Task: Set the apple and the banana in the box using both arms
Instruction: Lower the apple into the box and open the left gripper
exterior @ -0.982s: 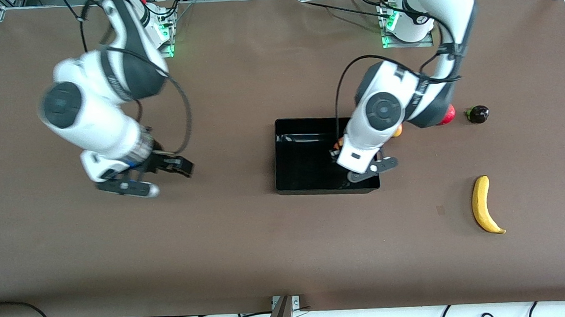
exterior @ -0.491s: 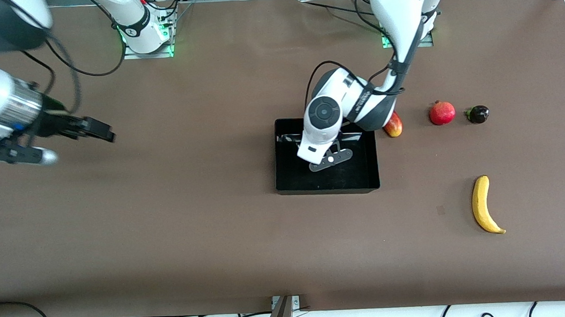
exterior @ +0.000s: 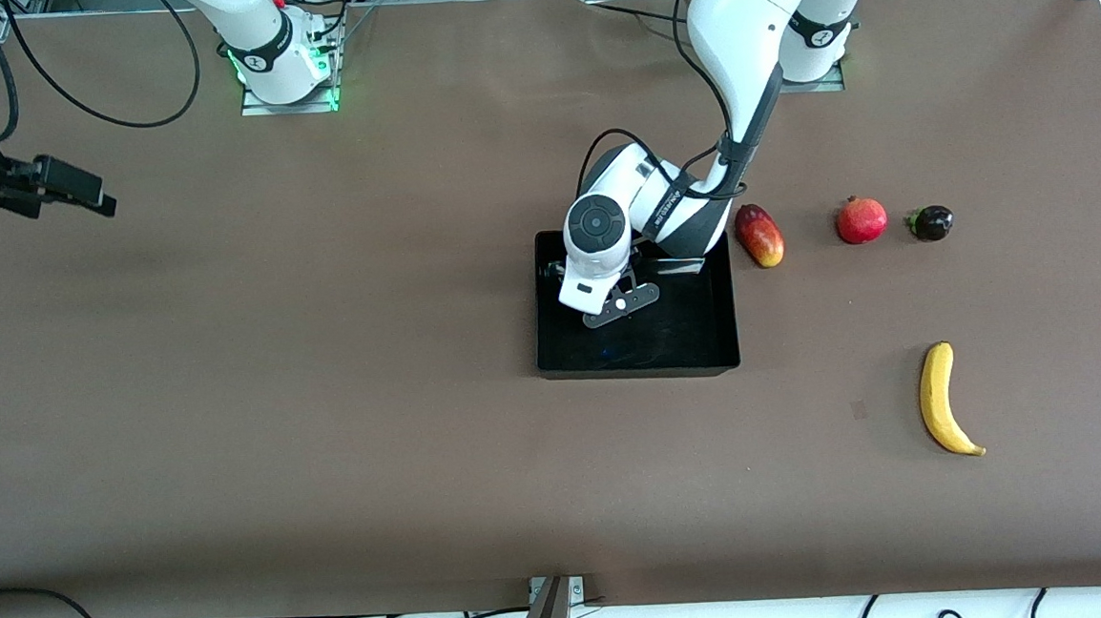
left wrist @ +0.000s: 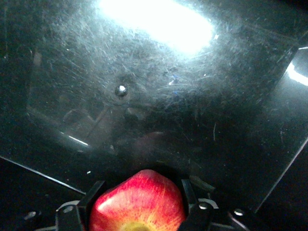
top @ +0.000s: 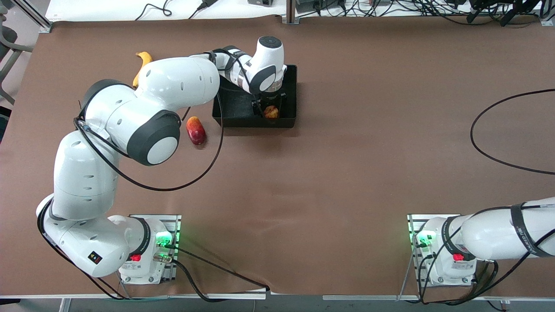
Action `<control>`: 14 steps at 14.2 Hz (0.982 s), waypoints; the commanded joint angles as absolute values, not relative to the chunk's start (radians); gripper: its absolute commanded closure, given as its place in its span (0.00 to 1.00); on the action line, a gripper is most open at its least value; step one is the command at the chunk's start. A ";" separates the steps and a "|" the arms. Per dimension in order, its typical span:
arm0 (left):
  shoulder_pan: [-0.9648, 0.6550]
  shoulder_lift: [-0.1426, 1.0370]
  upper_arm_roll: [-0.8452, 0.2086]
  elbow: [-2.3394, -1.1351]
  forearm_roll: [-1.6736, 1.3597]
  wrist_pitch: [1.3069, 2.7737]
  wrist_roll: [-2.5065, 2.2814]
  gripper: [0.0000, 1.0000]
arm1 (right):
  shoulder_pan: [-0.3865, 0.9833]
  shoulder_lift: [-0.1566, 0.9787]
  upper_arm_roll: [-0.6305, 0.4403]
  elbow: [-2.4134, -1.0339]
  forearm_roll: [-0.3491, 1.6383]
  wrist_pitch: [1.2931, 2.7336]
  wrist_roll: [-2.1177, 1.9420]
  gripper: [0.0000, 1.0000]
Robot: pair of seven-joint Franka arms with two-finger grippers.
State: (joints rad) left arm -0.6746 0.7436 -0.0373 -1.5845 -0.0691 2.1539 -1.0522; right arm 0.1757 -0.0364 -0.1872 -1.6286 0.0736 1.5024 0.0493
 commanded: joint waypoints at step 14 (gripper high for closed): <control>-0.433 0.634 -0.025 -1.301 -0.080 1.608 -0.782 0.00 | 0.078 -0.080 -0.049 -1.691 -0.020 1.634 0.023 0.00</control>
State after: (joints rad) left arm -0.5346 0.6981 -0.0187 -1.3167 -0.0690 1.6734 -0.9097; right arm 0.0942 -0.0836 -0.0650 -1.7215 0.0023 1.6549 0.0375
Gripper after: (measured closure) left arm 0.000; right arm 0.000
